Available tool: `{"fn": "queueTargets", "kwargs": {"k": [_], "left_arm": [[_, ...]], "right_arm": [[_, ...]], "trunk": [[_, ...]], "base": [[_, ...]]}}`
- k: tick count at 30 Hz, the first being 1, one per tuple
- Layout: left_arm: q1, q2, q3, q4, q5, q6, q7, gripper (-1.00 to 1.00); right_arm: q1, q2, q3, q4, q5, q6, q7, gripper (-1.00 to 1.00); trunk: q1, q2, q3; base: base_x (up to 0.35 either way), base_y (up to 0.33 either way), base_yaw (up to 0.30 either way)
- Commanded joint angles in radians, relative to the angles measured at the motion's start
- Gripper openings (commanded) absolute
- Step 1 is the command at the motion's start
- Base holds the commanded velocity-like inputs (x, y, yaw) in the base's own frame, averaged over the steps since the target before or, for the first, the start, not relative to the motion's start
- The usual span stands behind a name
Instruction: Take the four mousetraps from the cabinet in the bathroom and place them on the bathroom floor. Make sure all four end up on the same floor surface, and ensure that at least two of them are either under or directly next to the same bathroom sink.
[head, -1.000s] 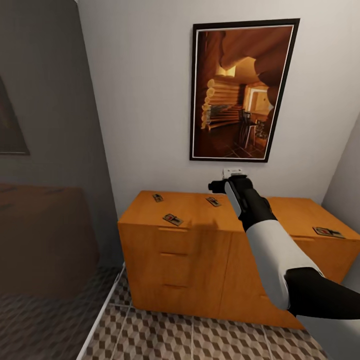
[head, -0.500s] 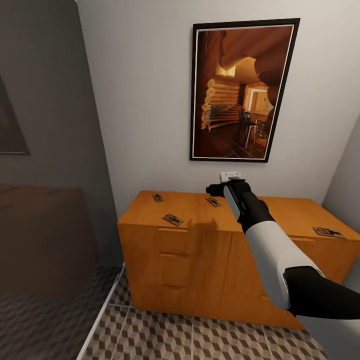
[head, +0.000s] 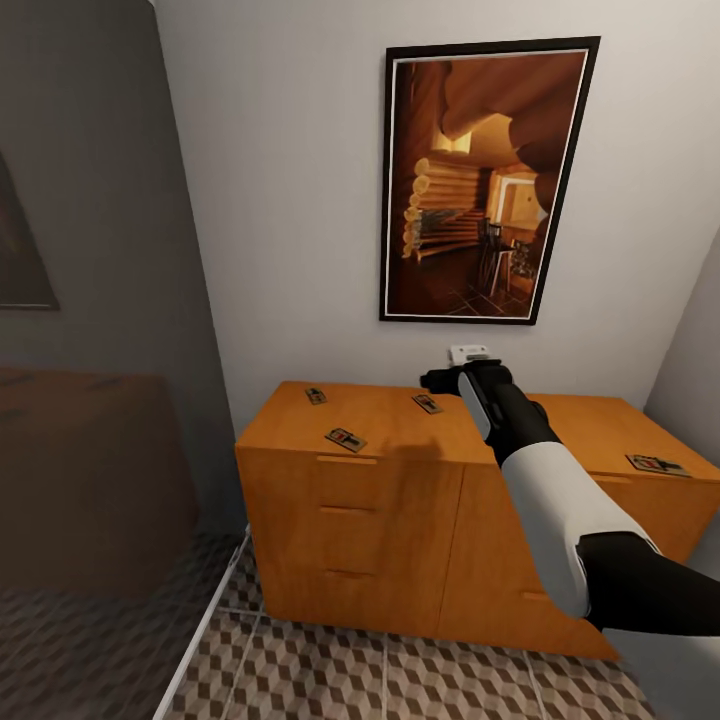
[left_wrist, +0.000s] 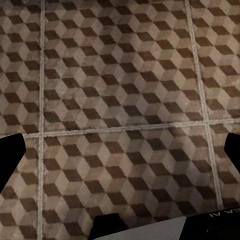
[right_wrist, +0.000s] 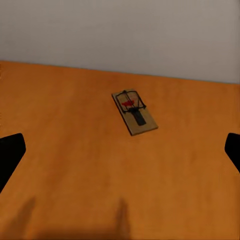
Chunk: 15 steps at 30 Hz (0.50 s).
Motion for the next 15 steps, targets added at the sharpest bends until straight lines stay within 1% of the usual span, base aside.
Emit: {"fn": "queueTargets", "kwargs": {"k": [1, 5, 10, 15], "left_arm": [[-0.001, 0.0, -0.007, 0.001, -0.001, -0.003, 0.008, 1.0], [-0.001, 0.0, -0.007, 0.001, -0.001, -0.003, 0.008, 1.0], [-0.001, 0.0, -0.007, 0.001, -0.001, -0.003, 0.008, 1.0], [-0.001, 0.0, -0.007, 0.001, -0.001, -0.003, 0.008, 1.0]], "right_arm": [[-0.001, -0.001, 0.003, -0.001, 0.0, 0.005, 0.0, 1.0], [-0.001, -0.007, 0.003, 0.003, 0.003, 0.005, 0.012, 1.0], [-0.001, -0.018, 0.003, 0.008, 0.002, 0.004, 0.017, 1.0], [-0.001, -0.023, 0.003, 0.014, 0.001, 0.002, 0.019, 1.0]], "trunk": [[0.0, -0.001, -0.001], [0.0, -0.001, -0.001], [0.0, -0.001, -0.001], [0.0, -0.001, -0.001]], "base": [[0.0, 0.0, 0.0], [0.0, 0.0, 0.0], [0.0, 0.0, 0.0], [0.0, 0.0, 0.0]]}}
